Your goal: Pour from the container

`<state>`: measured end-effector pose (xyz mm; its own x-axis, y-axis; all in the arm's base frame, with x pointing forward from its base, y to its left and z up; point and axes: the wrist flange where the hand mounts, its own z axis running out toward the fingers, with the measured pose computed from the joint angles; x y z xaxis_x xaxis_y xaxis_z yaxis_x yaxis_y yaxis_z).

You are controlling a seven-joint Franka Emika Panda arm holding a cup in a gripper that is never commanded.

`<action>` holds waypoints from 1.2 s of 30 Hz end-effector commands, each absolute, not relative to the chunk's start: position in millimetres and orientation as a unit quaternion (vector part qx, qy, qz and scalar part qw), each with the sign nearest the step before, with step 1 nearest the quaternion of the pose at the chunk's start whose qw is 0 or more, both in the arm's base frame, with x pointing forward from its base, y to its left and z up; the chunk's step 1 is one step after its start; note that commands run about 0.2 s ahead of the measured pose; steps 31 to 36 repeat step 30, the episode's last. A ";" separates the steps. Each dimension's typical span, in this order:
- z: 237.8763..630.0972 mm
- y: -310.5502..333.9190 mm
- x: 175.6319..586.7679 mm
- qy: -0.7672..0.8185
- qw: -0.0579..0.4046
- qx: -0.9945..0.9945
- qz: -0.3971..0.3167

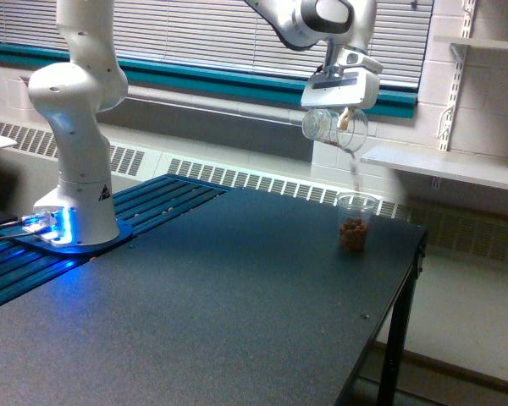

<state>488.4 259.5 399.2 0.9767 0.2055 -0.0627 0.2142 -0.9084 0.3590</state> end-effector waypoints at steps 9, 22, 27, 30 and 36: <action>405.1 261.7 491.2 0.115 0.187 0.975 -0.019; 408.2 256.7 490.8 0.112 0.178 0.977 -0.020; 410.5 253.0 489.5 0.112 0.170 0.979 -0.018; 410.8 251.6 487.3 0.113 0.170 0.979 -0.017; 410.8 251.6 487.3 0.113 0.170 0.979 -0.017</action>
